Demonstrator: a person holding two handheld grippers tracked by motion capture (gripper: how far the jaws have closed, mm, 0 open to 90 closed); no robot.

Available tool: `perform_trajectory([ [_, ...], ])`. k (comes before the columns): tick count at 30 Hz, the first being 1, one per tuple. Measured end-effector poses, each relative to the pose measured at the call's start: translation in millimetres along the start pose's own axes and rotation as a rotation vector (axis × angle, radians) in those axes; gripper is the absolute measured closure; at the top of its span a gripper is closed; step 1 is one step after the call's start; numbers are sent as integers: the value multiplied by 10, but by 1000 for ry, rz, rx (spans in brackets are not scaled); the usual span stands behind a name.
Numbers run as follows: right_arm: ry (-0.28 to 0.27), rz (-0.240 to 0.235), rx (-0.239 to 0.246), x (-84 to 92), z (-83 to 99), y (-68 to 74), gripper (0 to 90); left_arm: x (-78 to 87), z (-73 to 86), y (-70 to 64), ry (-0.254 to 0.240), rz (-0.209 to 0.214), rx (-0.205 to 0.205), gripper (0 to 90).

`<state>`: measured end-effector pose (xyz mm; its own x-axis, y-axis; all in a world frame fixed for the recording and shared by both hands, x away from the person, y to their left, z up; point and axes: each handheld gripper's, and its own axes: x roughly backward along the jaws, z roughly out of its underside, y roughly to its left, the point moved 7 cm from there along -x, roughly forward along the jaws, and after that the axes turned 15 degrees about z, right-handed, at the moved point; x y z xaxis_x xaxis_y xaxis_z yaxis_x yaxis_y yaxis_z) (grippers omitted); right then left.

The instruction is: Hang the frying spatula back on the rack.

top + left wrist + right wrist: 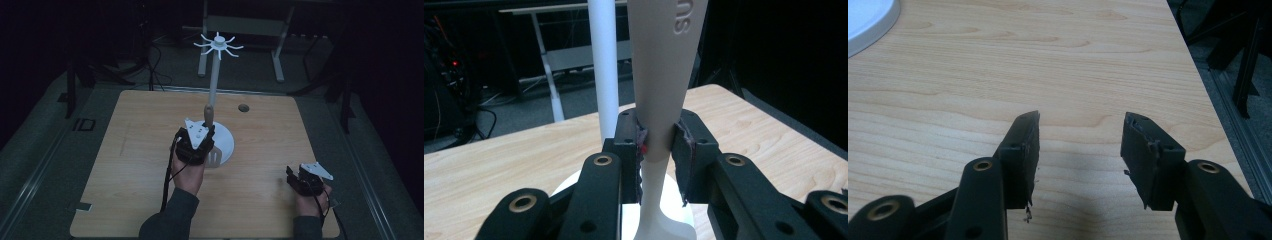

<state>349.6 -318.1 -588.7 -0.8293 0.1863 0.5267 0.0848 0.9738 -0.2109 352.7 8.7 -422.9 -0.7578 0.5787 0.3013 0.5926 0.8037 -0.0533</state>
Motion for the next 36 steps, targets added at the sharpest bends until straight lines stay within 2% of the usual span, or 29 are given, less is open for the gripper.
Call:
perform_trajectory([
  [20, -3, 7, 2, -9, 2, -10, 485, 0, -310, 1, -60, -65, -17, 743],
  [36, -2, 8, 2, -12, 3, -11, 483, -21, -450, 14, -53, -85, -18, 742],
])
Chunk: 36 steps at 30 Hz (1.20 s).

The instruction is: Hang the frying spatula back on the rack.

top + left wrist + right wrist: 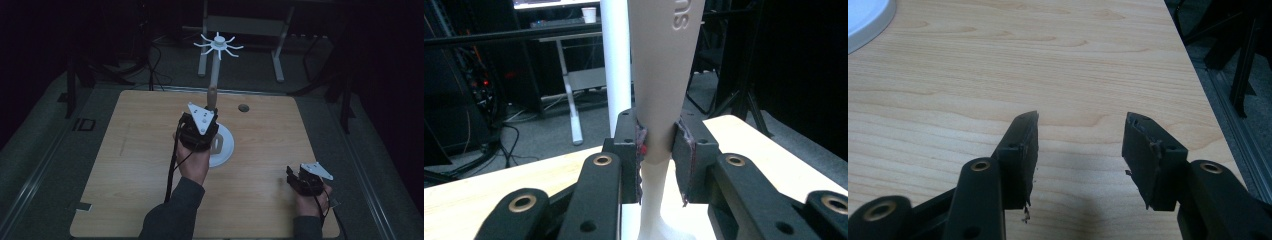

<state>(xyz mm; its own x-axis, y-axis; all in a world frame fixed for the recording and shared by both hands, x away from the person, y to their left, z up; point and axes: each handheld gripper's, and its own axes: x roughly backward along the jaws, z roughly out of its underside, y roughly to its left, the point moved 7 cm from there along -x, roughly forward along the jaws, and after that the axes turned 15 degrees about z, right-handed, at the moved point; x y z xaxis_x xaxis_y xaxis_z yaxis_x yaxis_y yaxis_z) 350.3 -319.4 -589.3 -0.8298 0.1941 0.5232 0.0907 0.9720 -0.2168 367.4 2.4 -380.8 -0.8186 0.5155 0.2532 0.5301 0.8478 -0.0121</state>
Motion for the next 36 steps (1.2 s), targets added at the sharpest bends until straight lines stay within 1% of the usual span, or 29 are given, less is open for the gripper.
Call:
perform_trajectory([
  [9, -2, 2, -1, 2, -1, -5, 480, -17, -68, 15, 4, -15, 3, 742],
  [20, -2, 1, -1, 2, -2, -5, 481, -28, -183, 10, 3, -34, -12, 743],
  [29, -1, 0, -1, 3, -2, -6, 480, -53, -267, 20, 2, -58, -19, 743],
  [36, -2, 0, -3, 3, -3, -10, 480, -92, -316, 2, 6, -61, -25, 742],
])
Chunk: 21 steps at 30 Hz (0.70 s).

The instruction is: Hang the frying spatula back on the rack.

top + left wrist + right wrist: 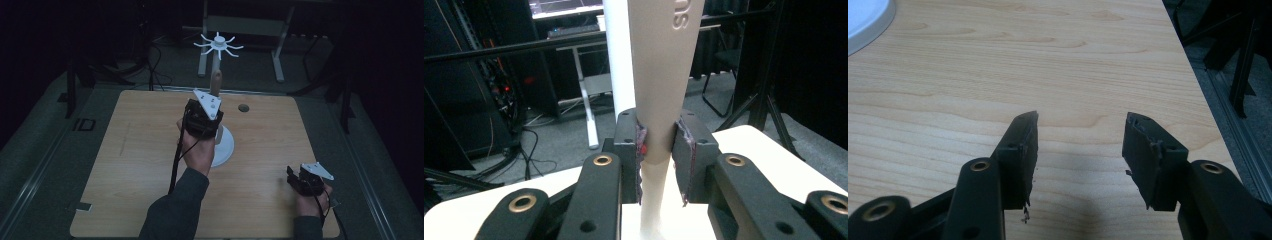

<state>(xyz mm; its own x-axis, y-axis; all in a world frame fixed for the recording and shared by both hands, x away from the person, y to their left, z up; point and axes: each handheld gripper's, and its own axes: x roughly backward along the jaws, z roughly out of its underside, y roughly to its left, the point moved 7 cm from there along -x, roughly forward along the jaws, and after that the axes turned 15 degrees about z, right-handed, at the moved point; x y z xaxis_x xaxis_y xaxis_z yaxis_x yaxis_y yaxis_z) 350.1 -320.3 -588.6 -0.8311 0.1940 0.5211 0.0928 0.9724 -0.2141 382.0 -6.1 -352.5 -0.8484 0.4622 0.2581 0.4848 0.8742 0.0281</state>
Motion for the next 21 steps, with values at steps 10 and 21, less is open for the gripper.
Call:
perform_trajectory([
  [10, 2, 0, -3, 2, 1, -6, 480, -33, -113, -28, -2, -1, -15, 743],
  [21, 2, 0, -5, 2, 0, -8, 479, -64, -196, 23, 7, -14, -20, 743],
])
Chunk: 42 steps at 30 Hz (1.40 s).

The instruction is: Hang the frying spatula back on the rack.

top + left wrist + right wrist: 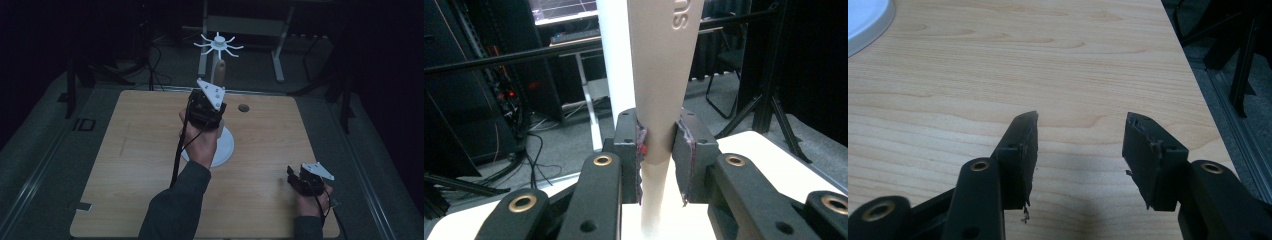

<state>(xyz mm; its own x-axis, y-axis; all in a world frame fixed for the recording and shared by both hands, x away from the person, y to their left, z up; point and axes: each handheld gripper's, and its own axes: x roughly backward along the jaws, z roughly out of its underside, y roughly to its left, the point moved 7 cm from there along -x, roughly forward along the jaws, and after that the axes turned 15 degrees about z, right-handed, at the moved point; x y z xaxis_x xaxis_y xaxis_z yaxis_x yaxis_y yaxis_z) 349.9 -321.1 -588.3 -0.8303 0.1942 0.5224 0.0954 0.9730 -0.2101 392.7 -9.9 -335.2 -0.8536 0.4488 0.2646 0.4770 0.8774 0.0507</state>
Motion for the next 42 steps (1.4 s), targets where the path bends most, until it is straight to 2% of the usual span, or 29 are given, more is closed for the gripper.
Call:
perform_trajectory([
  [11, 0, 0, -1, -3, 1, -1, 479, -57, -18, 62, 18, 2, 11, 743],
  [28, 2, -1, -4, -10, -1, 0, 478, -134, -39, 98, 33, 18, 6, 743],
  [33, -1, 0, -4, -7, -3, -7, 478, -165, -38, 107, 30, 37, 16, 743],
  [42, -1, 2, 0, -7, -4, -8, 478, -206, -9, 150, 43, 34, 26, 742],
])
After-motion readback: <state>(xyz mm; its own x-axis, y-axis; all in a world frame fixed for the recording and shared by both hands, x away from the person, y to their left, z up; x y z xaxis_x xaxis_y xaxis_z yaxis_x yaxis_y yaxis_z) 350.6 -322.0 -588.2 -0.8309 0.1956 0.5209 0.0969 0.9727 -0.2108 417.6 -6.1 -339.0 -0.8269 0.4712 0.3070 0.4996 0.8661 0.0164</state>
